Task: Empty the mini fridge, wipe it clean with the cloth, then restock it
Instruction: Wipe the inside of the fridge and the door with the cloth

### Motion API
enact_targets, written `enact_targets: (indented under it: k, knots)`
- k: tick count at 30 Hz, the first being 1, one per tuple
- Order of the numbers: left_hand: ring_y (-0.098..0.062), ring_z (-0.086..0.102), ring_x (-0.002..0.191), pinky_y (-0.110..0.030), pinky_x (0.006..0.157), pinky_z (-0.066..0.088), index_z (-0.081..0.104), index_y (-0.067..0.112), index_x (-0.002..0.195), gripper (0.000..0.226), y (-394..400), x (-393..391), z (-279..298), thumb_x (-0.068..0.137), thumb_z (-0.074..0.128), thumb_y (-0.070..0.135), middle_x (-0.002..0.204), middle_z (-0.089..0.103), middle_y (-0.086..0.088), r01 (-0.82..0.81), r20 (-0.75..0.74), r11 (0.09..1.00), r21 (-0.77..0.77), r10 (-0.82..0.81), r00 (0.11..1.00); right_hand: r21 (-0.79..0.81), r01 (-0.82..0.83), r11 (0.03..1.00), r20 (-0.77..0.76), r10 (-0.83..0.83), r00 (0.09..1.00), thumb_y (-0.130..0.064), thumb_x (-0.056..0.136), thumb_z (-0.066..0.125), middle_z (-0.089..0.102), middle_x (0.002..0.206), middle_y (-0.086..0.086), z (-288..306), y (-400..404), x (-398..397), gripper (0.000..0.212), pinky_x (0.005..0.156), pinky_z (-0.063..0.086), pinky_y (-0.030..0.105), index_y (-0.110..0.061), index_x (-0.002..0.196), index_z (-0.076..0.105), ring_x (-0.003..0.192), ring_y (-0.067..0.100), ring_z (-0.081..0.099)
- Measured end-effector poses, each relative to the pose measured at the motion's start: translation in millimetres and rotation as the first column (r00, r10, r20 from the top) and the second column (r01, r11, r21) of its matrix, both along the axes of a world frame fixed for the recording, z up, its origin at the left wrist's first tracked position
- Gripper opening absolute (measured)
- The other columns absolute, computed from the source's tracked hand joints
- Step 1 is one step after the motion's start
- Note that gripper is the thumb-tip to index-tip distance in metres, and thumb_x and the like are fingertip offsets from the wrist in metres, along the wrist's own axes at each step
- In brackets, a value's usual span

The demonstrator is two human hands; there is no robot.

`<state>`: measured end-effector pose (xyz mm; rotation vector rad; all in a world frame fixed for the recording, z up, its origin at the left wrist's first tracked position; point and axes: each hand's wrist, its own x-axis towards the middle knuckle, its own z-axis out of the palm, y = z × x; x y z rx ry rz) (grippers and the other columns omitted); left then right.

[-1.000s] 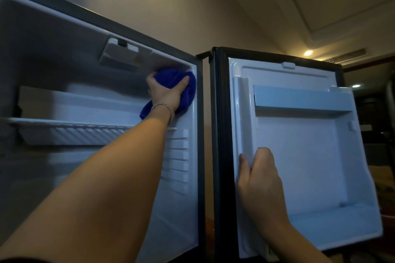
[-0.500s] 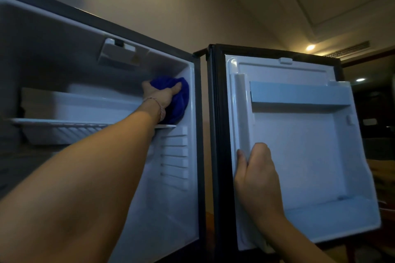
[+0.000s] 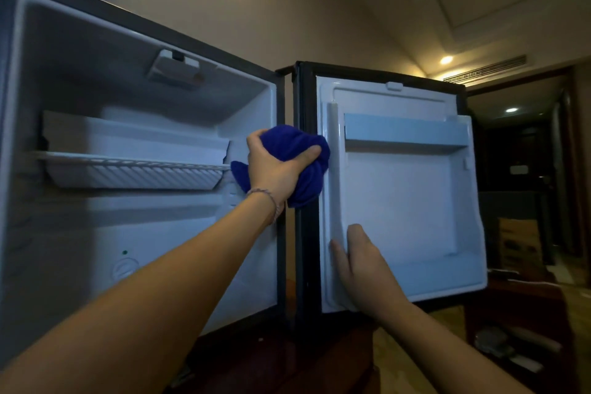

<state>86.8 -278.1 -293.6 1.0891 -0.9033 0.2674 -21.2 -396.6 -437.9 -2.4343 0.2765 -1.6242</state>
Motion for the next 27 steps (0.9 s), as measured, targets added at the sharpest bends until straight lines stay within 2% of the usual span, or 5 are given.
enact_targets:
  k: [2, 5, 11, 20, 27]
  knots:
    - [-0.02, 0.049, 0.123, -0.052, 0.102, 0.047, 0.036, 0.038, 0.126, 0.089, -1.8, -6.5, -11.5, 0.059, 0.094, 0.035, 0.132, 0.045, 0.011, -0.025, -0.003, 0.999, -0.03, 0.025, 1.0, -0.066, 0.029, 0.997, -0.198, -0.041, 0.979, -0.041, 0.104, 0.041, 0.04, 0.073, -0.006, -4.0, -10.1, -17.3, 0.03, 0.066, 0.032, 0.032, -0.023, 0.082, 0.032, 0.072, 0.019, 0.045]
    - [-0.018, 0.047, 0.124, -0.051, 0.103, 0.046, 0.039, 0.041, 0.126, 0.089, -0.8, -11.8, -15.5, 0.056, 0.094, 0.037, 0.134, 0.045, 0.011, -0.056, 0.055, 0.997, -0.049, 0.058, 0.997, -0.294, 0.094, 0.951, -0.237, -0.168, 0.957, -0.054, 0.102, 0.032, 0.039, 0.071, -0.015, -15.7, -19.7, -40.3, 0.031, 0.067, 0.029, 0.032, -0.031, 0.082, 0.035, 0.072, 0.017, 0.047]
    - [-0.009, 0.042, 0.121, -0.027, 0.098, 0.038, 0.043, 0.034, 0.128, 0.083, -4.8, -40.4, 15.0, 0.062, 0.092, 0.032, 0.134, 0.042, 0.009, -0.145, 0.317, 0.985, -0.092, 0.167, 0.933, -0.175, 0.133, 0.975, -0.154, -0.16, 0.975, -0.045, 0.104, 0.033, 0.032, 0.064, -0.011, -29.9, -4.3, -33.4, 0.036, 0.068, 0.021, 0.03, -0.032, 0.072, 0.027, 0.065, 0.007, 0.036]
    - [-0.025, 0.039, 0.123, -0.042, 0.101, 0.042, 0.042, 0.038, 0.13, 0.082, -26.1, -57.3, 76.1, 0.062, 0.088, 0.036, 0.139, 0.036, 0.003, -0.346, 0.382, 0.932, -0.11, 0.361, 0.851, -0.238, 0.219, 0.946, -0.181, -0.265, 0.947, -0.044, 0.104, 0.029, 0.031, 0.068, -0.01, -28.9, -7.9, -27.8, 0.035, 0.069, 0.025, 0.031, -0.027, 0.074, 0.032, 0.066, 0.012, 0.035]
    - [-0.024, 0.043, 0.121, -0.043, 0.099, 0.047, 0.037, 0.038, 0.129, 0.083, -38.1, -61.3, 68.9, 0.06, 0.085, 0.04, 0.137, 0.035, 0.003, -0.407, 0.344, 0.904, -0.135, 0.427, 0.836, -0.333, -0.008, 0.943, -0.307, -0.1, 0.946, -0.054, 0.1, 0.036, 0.039, 0.068, -0.009, -10.5, -20.4, -52.0, 0.034, 0.065, 0.034, 0.038, -0.027, 0.081, 0.04, 0.068, 0.017, 0.046]
